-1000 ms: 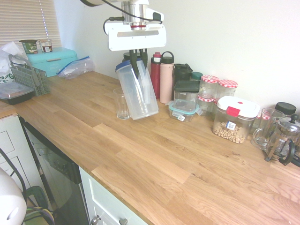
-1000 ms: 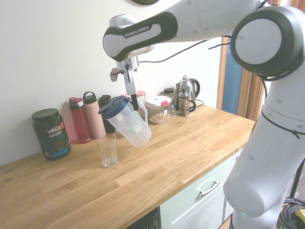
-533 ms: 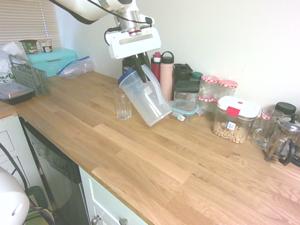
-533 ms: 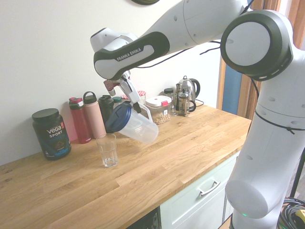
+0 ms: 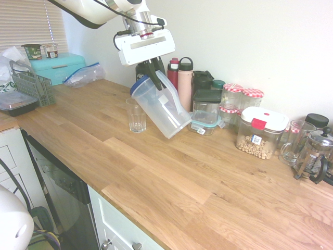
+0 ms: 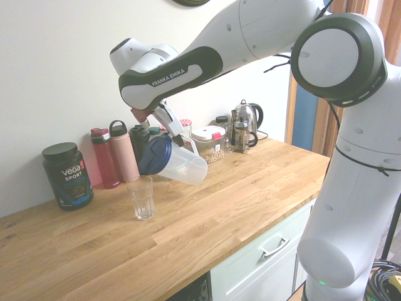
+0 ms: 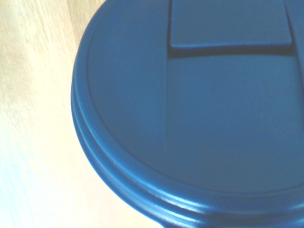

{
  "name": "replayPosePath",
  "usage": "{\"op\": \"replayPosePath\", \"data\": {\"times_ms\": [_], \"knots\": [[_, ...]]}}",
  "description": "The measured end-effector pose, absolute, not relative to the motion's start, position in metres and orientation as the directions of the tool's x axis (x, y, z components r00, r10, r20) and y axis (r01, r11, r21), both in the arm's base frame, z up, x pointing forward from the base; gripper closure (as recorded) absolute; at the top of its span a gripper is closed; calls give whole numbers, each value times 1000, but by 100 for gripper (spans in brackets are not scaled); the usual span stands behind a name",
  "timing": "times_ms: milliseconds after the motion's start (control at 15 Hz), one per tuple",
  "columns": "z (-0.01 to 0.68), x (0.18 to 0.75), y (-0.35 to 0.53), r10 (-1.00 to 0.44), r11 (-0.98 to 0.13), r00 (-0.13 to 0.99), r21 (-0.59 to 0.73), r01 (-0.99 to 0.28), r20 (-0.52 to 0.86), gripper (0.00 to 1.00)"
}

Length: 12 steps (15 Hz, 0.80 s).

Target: Pour me some water

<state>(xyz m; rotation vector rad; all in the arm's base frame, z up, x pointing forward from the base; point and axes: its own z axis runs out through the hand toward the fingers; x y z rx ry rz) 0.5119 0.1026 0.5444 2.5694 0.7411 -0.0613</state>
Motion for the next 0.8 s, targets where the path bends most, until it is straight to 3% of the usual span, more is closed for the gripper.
{"op": "replayPosePath", "data": {"times_ms": [200,467,800], "knots": [[579,497,85,462,-829,884,320,459,-71,100],[649,469,16,299,-943,952,176,284,66,100],[646,491,-69,48,-999,986,14,46,161,100]]}}
